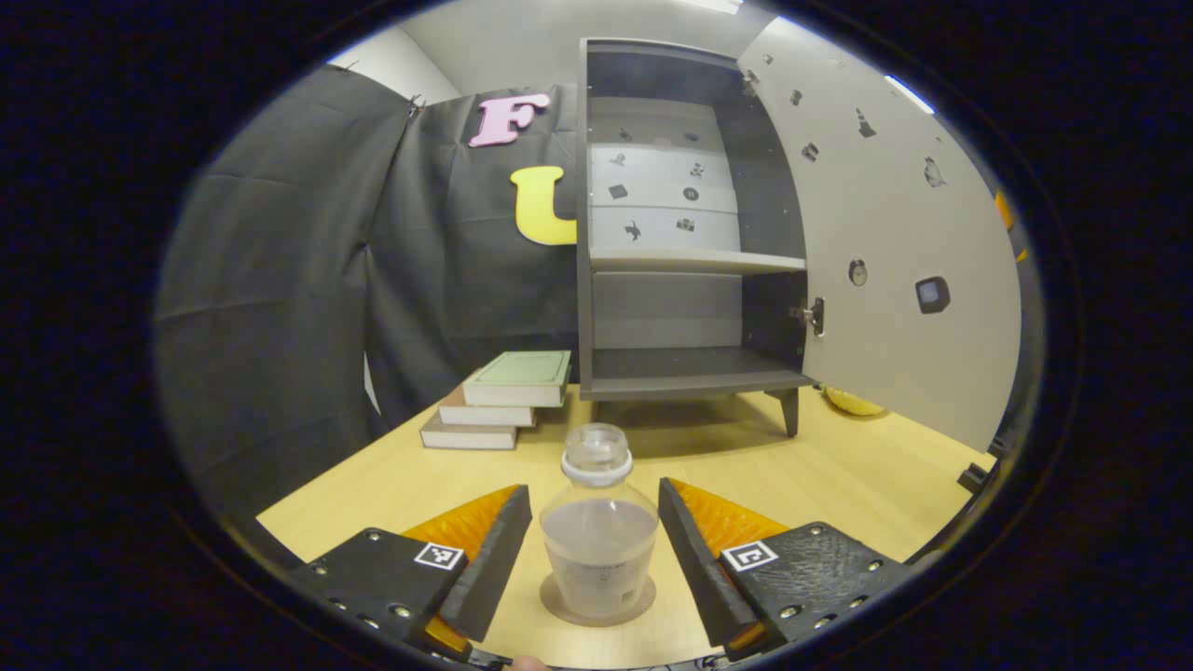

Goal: Open the cabinet door with the right hand, grasp the bottle in the cabinet with the left hand and place it on the coaster, then close the cabinet door with the right hand.

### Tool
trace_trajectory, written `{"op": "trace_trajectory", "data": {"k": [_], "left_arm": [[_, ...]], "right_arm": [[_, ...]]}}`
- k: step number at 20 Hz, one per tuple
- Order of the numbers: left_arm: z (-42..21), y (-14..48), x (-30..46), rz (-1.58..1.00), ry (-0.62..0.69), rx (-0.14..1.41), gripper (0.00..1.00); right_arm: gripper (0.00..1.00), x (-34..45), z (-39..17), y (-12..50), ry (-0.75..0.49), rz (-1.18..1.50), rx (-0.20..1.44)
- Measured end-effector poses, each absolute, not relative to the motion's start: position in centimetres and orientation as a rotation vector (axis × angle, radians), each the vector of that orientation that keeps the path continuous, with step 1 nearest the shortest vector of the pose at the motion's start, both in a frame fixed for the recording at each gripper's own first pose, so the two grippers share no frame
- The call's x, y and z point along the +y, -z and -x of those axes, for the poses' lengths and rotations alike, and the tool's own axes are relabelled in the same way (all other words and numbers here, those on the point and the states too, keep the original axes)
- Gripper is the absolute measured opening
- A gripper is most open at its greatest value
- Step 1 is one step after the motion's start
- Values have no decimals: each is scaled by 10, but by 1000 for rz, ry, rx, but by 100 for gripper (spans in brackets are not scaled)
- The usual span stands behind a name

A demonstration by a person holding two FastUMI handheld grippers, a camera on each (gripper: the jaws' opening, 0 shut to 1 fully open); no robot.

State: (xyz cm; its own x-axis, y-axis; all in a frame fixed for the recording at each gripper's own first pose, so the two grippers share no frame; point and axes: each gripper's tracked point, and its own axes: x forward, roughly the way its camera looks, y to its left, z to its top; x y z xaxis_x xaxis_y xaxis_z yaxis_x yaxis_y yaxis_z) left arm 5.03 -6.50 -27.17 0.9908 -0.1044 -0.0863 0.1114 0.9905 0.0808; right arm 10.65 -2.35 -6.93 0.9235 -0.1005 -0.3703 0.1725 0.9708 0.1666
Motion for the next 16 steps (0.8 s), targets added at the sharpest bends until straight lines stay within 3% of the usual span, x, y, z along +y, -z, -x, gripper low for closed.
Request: {"op": "trace_trajectory", "data": {"k": [7, 16], "left_arm": [[-14, 184, -69, -114, 107, 21, 85], [42, 126, -93, 11, 41, 148, 85]], "right_arm": [[98, -39, -96, 48, 188, -265, 291], [98, -62, -148, -4, 124, -177, 168]]}}
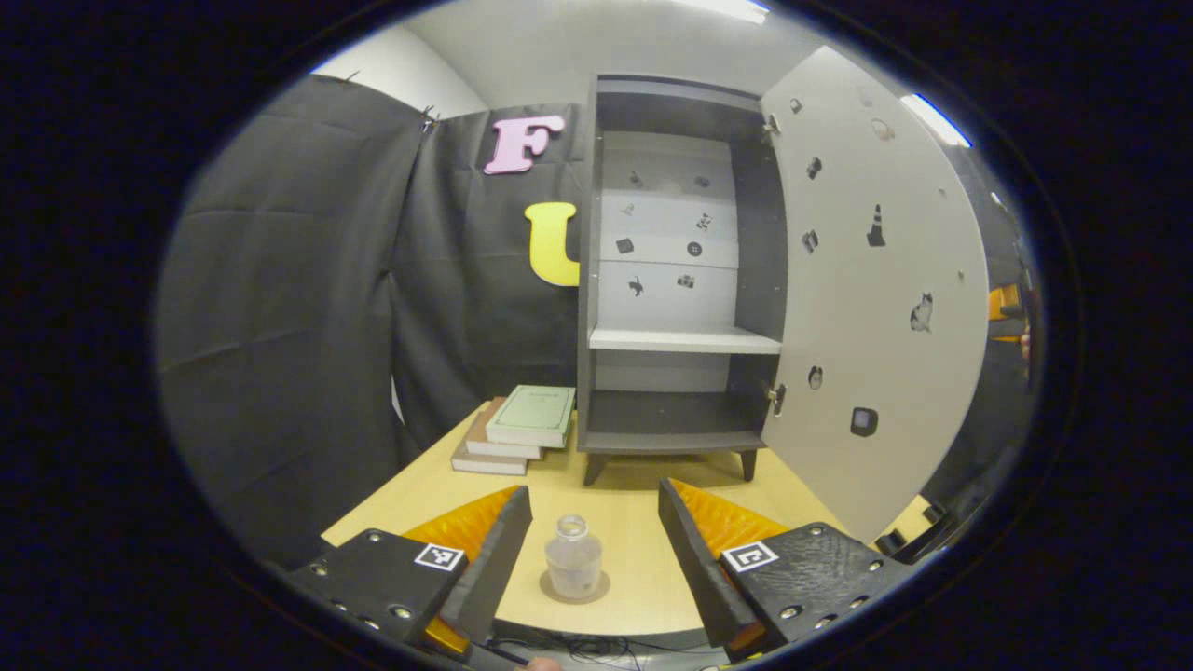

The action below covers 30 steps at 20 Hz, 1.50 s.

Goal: Open the cabinet door with the right hand, grasp the bottle in the cabinet with the left hand and place it on the coaster, then close the cabinet door with the right hand.

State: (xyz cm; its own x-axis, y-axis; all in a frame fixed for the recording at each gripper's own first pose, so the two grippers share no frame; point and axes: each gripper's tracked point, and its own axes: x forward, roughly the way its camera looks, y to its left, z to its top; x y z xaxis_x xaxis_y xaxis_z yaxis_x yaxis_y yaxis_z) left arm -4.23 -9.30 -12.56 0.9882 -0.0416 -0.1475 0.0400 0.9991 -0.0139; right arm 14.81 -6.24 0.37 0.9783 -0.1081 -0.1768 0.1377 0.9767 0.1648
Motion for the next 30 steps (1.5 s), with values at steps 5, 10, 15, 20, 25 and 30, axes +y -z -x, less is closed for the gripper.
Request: {"op": "trace_trajectory", "data": {"k": [5, 10, 15, 20, 25, 30], "left_arm": [[63, 80, -109, 73, 3, 145, 82], [71, 35, -137, 50, -1, 104, 87], [81, 31, -167, 89, -26, 90, 84], [82, 13, -173, 0, 8, 85, 84], [48, 1, -140, 24, 75, 74, 83], [23, -2, -76, 0, 69, 53, 82]], "right_arm": [[98, -48, -153, -13, 50, -91, 155], [93, -40, -160, -32, -50, -118, 113], [93, -31, -161, -48, -124, -117, 78], [98, -17, -153, -62, -117, -85, 62], [98, -3, -148, -68, -10, -88, 68], [91, 7, -138, -77, 115, -11, 43]]}}
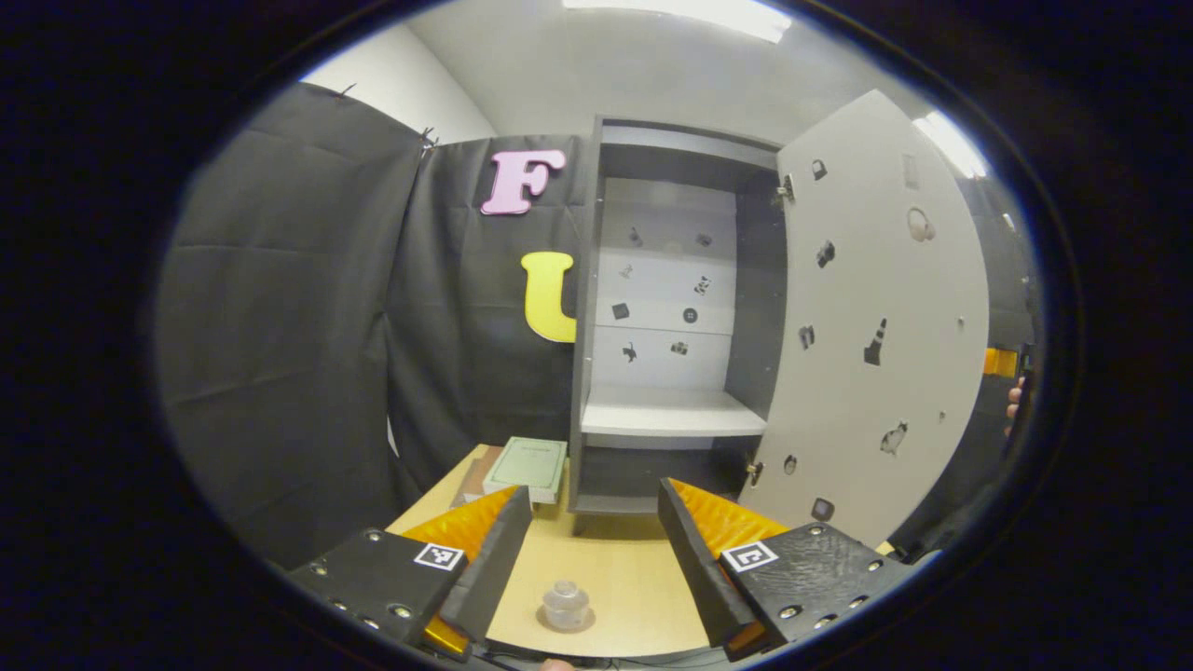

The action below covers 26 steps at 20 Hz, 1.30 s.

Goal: Open the cabinet door with the right hand, grasp the bottle in the cabinet with the left hand and place it on the coaster, then close the cabinet door with the right hand.

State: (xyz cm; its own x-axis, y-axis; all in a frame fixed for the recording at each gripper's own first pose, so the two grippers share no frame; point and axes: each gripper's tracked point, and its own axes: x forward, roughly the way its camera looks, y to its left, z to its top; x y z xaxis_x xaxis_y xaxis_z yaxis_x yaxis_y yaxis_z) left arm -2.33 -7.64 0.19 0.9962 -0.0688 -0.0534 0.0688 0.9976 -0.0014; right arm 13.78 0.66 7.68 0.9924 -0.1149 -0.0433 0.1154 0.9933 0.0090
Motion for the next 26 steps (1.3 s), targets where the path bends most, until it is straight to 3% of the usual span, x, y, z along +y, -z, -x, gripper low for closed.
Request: {"op": "trace_trajectory", "data": {"k": [1, 13, 26], "left_arm": [[18, -2, -67, -4, 69, 48, 84], [-2, 0, -7, 23, 142, -6, 82], [-14, 5, 75, 20, 82, -17, 82]], "right_arm": [[95, 10, -136, -78, 130, 4, 42], [95, 123, -147, -74, 3, -49, 39], [95, 244, -183, -62, -128, -38, 82]]}}
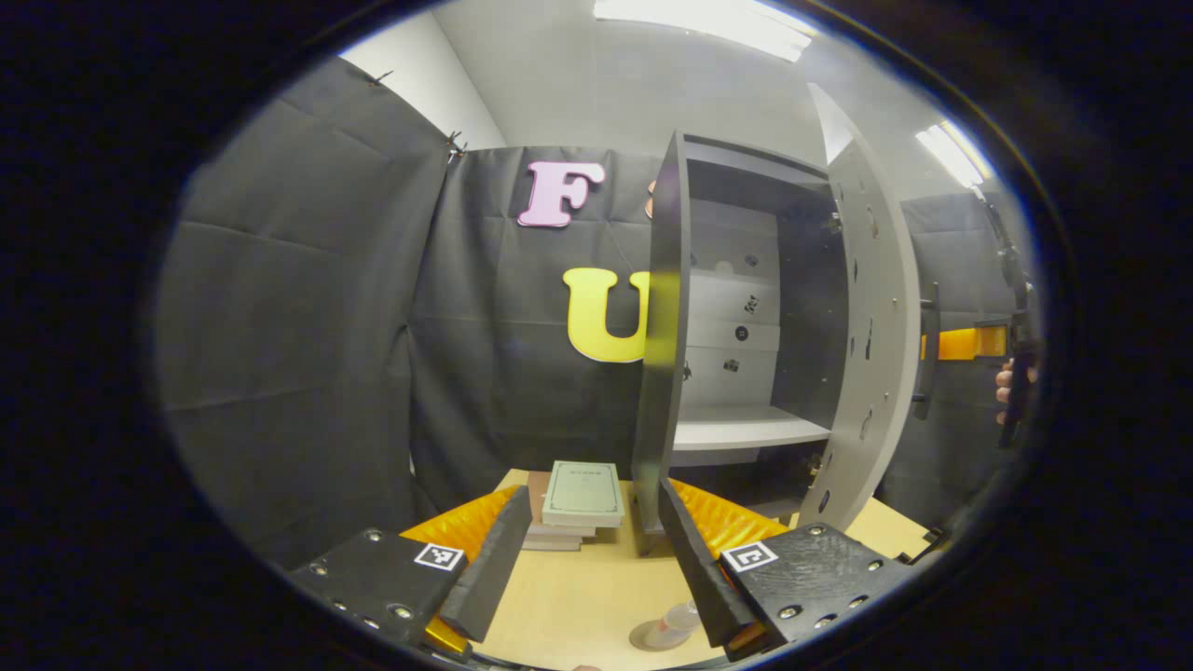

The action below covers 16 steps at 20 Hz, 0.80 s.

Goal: Open the cabinet door with the right hand, grasp the bottle in the cabinet with the left hand and place it on the coaster, then close the cabinet door with the right hand.

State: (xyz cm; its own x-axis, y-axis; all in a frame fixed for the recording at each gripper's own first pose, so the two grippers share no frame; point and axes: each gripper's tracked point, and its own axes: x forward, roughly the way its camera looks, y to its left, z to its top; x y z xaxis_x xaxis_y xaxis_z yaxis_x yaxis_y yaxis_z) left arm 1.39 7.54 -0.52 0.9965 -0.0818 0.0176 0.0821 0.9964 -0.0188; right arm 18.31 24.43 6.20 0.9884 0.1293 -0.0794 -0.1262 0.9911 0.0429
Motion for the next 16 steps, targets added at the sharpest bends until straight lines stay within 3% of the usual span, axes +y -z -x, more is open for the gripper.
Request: {"op": "trace_trajectory", "data": {"k": [1, 11, 12, 14, 15, 16], "left_arm": [[-13, 6, 82, 20, 73, -15, 82], [-11, 21, 106, 46, 34, 15, 84], [-12, 23, 104, 51, 38, 21, 84], [-15, 26, 97, 49, 45, 32, 84], [-15, 26, 94, 44, 52, 34, 82], [-17, 26, 89, 37, 59, 36, 82]], "right_arm": [[90, 256, -185, -61, -151, -40, 88], [92, 279, -200, -50, -189, -97, 113], [96, 279, -200, -46, -183, -103, 122], [96, 272, -201, -39, -172, -124, 136], [92, 269, -201, -37, -166, -135, 144], [96, 266, -201, -36, -161, -146, 151]]}}
